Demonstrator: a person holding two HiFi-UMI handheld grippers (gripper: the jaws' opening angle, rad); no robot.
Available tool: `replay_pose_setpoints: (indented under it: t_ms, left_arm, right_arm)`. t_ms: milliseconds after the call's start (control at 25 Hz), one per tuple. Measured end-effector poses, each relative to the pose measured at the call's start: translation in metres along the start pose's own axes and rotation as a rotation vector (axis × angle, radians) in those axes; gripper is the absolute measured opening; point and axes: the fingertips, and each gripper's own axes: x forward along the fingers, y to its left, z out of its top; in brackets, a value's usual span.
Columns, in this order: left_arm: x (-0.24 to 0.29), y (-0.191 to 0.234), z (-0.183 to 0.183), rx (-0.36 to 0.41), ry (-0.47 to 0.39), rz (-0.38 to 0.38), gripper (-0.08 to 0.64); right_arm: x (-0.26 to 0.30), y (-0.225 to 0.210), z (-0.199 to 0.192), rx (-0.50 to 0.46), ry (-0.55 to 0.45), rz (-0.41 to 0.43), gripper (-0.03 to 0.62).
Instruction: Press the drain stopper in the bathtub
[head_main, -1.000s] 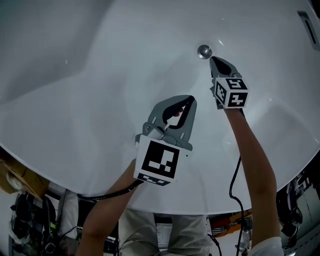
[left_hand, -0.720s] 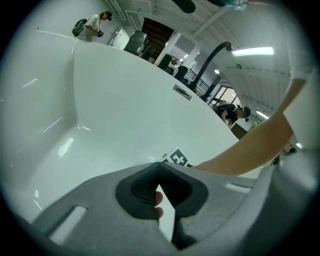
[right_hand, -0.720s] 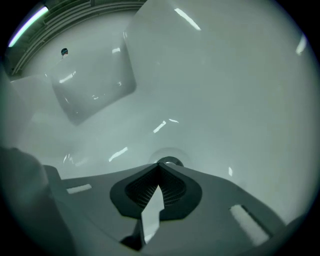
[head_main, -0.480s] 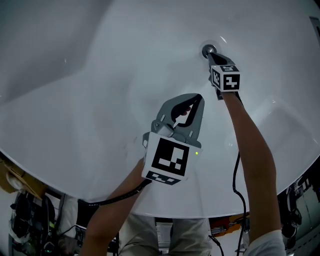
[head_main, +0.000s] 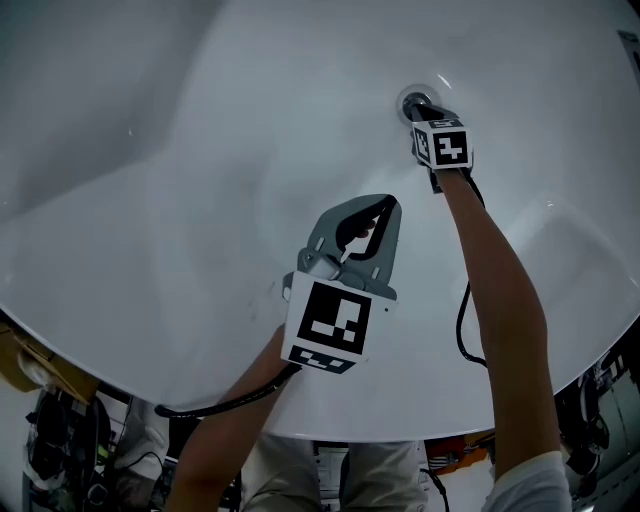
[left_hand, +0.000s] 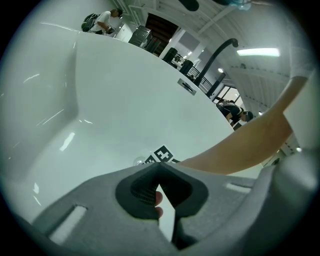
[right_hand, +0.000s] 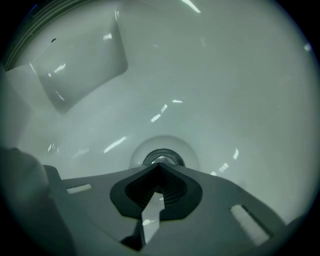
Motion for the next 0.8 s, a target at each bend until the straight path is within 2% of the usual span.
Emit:
replay_pose_setpoints:
  t_ms: [320,560,680,800]
  left_arm:
    - [0.004,0.011,-0.011,-0.029,0.039,0.037,-0.001]
    - [0.0,0.019,-0.012,-0.013,0.04,0.048,0.0]
    - [-0.002,0.019,-0.01,0.009,0.041,0.053,0.0]
    - [-0.013,0.038,-0.024,0.025,0.046,0.059,-0.001]
  right_arm:
    - [0.003,-0.001,-0.004,-0.105,0.034,0.002,-0.002]
    - [0.003,0.008,-0.001,-0.098,0.065,0.063,0.005]
    - [-0.008,0.01,0.0,-0.141,0.048,0.099,0.003]
    - [-0.002,0.044,-0.004,-0.184,0.047,0.136,0.003]
